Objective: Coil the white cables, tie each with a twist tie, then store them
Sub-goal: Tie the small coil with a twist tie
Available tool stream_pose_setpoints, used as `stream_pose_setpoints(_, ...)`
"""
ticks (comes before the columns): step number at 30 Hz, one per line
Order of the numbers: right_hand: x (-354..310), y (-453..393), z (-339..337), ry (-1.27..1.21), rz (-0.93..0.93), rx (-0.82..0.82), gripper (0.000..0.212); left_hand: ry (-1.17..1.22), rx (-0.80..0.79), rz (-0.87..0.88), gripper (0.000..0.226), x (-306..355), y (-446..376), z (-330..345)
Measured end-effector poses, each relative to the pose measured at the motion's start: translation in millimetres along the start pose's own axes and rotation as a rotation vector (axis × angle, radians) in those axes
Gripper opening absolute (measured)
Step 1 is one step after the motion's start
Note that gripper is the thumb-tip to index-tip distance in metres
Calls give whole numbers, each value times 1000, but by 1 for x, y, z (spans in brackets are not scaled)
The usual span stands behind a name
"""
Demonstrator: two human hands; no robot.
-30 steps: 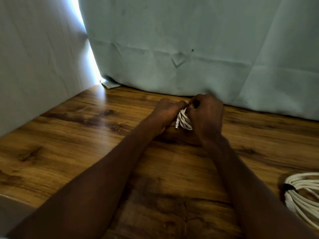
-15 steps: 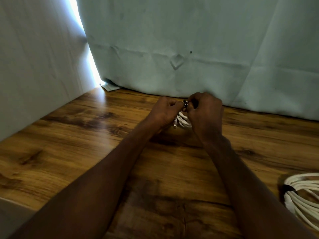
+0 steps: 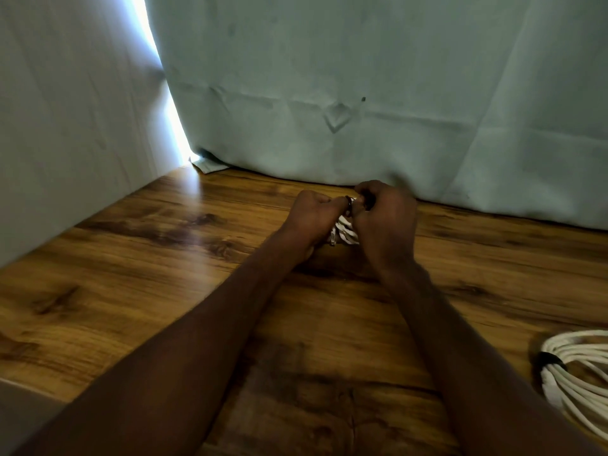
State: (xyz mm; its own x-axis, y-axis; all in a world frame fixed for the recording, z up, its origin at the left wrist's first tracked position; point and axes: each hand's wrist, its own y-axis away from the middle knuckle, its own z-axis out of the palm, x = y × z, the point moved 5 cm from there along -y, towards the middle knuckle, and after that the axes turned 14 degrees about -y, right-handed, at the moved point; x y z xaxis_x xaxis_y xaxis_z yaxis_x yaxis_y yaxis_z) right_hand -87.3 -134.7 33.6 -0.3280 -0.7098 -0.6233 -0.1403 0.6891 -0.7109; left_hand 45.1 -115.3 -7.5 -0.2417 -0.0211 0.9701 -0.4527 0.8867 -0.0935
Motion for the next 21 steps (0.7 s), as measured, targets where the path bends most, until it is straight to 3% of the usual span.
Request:
stream_pose_setpoints(6, 8, 1, -1, -177, 92, 76, 17, 94, -33, -73, 18, 2, 2, 1)
stream_pose_setpoints(11, 11, 2, 2, -180, 97, 0, 20, 118, -36, -102, 25, -2, 1, 2)
stream_pose_setpoints(15, 8, 2, 0, -238, 101, 67, 19, 97, -18, -75, 37, 0, 0, 1)
stream_pose_setpoints(21, 12, 4, -2, -235, 170, 157, 16, 29, 18, -18, 37, -2, 0, 3)
